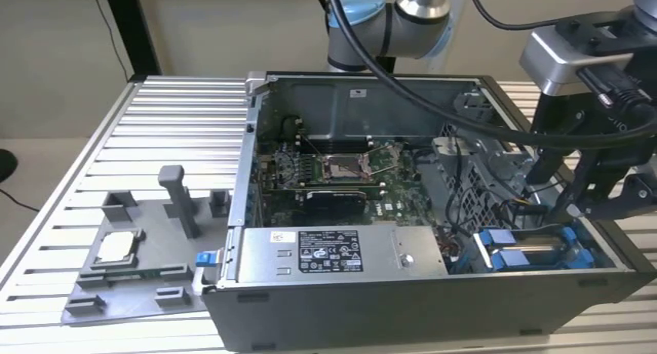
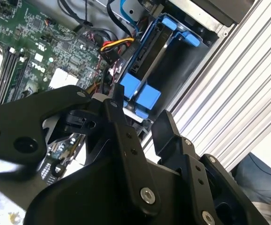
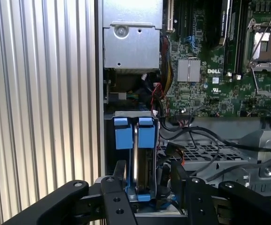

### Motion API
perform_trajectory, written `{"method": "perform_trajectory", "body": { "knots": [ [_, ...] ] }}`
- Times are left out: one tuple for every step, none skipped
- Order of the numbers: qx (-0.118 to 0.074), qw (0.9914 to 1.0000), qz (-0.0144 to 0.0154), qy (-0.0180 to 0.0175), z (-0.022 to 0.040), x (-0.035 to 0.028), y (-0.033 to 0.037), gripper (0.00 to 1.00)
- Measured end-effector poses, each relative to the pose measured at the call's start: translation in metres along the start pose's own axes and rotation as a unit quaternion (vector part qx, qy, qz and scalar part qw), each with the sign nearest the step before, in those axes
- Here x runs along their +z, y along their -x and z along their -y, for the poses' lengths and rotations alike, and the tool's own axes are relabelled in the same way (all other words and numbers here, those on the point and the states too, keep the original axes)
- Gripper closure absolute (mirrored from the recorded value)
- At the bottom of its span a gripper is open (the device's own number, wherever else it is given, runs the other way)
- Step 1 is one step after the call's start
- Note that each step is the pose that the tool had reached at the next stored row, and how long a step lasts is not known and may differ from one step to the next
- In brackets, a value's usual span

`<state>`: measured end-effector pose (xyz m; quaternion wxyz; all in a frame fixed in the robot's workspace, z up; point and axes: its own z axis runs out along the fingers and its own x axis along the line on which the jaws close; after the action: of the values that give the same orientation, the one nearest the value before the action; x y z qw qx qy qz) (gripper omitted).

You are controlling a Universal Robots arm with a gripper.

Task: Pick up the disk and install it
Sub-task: 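Insert the disk into the insertion slot, then insert the first disk wire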

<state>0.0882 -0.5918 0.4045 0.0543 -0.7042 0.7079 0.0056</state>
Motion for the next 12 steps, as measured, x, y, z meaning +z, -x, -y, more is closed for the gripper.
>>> {"method": "perform_trajectory", "body": {
  "knots": [
    [0.000, 1.00000, 0.0001, -0.0002, -0.0001, 0.0012, -0.0001, 0.00],
    [0.000, 1.00000, 0.0000, -0.0006, -0.0001, 0.0027, -0.0002, 0.00],
    [0.000, 1.00000, 0.0001, -0.0008, 0.0000, 0.0043, -0.0004, 0.00],
    [0.000, 1.00000, 0.0004, -0.0013, 0.0002, 0.0056, -0.0005, 0.00],
    [0.001, 1.00000, 0.0019, -0.0016, 0.0009, 0.0063, -0.0005, 0.00],
    [0.004, 0.99998, 0.0055, -0.0019, 0.0016, 0.0068, -0.0006, 0.00],
    [0.006, 0.99993, 0.0095, -0.0022, 0.0022, 0.0074, -0.0006, 0.00],
    [0.009, 0.99987, 0.0132, -0.0025, 0.0028, 0.0078, -0.0006, 0.00],
    [0.013, 0.99978, 0.0163, -0.0028, 0.0033, 0.0083, -0.0007, 0.00],
    [0.017, 0.99968, 0.0186, -0.0032, 0.0038, 0.0092, -0.0007, 0.00],
    [0.021, 0.99957, 0.0199, -0.0036, 0.0043, 0.0103, -0.0008, 0.00],
    [0.026, 0.99945, 0.0207, -0.0040, 0.0049, 0.0113, -0.0009, 0.00]
  ]
}}
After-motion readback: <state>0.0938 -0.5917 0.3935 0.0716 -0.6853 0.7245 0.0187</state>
